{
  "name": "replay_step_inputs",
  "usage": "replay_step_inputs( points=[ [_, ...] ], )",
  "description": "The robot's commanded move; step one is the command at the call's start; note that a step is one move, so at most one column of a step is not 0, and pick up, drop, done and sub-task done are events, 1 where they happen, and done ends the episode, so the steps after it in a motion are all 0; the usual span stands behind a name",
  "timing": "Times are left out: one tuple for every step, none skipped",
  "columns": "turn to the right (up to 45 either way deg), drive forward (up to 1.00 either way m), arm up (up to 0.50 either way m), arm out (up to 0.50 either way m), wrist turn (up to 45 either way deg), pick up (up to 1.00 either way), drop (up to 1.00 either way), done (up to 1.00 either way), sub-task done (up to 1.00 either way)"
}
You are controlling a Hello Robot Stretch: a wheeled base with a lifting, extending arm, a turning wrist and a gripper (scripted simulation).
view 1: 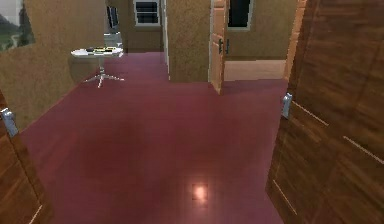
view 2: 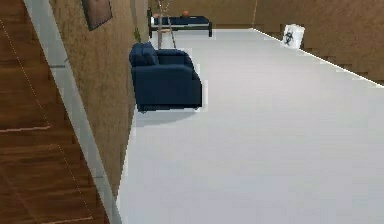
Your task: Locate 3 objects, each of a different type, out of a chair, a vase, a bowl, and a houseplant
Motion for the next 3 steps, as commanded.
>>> replay_step_inputs(
  points=[
    [0.0, 1.00, 0.00, 0.00, 0.0, 0.00, 0.00, 0.00, 0.00],
    [0.0, 0.60, 0.00, 0.00, 0.0, 0.00, 0.00, 0.00, 0.00],
    [30.0, 0.00, 0.00, 0.00, 0.0, 0.00, 0.00, 0.00, 0.00]
  ],
)
